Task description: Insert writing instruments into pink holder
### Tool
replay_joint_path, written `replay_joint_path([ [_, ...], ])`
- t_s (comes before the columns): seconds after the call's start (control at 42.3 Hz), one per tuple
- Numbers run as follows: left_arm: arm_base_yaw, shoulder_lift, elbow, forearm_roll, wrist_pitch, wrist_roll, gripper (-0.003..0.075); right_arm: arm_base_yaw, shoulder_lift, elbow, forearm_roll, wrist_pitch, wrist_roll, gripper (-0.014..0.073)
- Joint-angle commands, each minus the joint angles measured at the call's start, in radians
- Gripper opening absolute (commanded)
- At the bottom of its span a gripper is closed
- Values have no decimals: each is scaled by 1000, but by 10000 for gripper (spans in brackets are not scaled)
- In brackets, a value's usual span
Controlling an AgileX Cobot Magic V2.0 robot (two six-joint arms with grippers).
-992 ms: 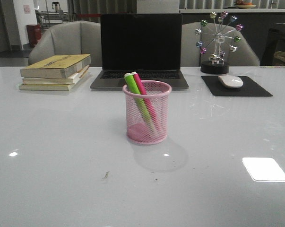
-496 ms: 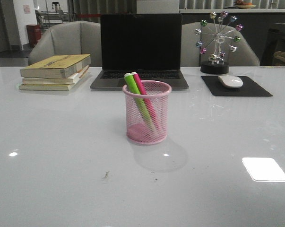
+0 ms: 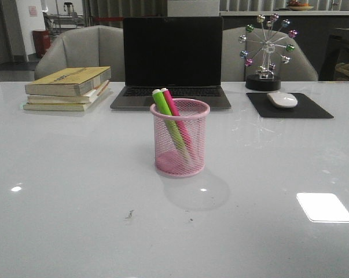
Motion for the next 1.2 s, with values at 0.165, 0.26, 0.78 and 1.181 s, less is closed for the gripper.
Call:
replay_joint_path([
  [0.165,2,-20,4,-9,-87,-8,91,-23,-45,-21,-11,-57,-8,57],
  [0.26,2,-20,4,-9,-87,-8,91,-93,-117,9,-12,-77,-11,57],
  [0.78,2,-20,4,-9,-87,-8,91,-438,-674,609,46,-655,-45,57],
  [1.181,2,-18,4,-9,-87,-8,91,-430,-695,675,81,-792,-45,57],
])
